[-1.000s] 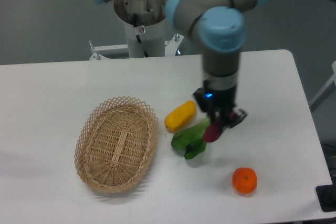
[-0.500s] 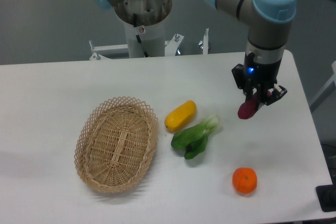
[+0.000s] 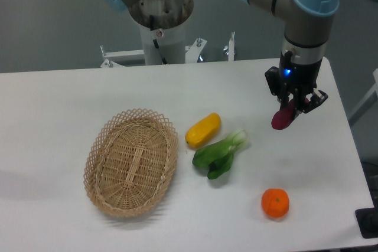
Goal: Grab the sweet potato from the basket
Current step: 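Hold the sweet potato raised above the table beside the bok choy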
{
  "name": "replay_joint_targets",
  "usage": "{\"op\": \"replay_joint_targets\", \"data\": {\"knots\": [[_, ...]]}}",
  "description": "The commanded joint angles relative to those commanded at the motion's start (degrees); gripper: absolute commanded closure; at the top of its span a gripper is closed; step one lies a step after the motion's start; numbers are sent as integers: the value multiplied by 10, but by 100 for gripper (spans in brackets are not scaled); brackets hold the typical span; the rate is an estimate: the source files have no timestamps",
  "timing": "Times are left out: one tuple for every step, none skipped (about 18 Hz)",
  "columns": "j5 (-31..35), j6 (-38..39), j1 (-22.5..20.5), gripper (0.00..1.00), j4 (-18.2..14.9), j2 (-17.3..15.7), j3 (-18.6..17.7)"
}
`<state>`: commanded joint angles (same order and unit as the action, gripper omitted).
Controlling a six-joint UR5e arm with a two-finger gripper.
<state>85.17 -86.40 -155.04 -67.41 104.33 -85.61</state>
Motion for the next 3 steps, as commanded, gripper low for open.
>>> {"op": "replay_joint_targets", "data": {"knots": [[0,0,0,86,0,0,0],[0,0,0,86,1,0,1],[0,0,0,86,1,0,1]]}}
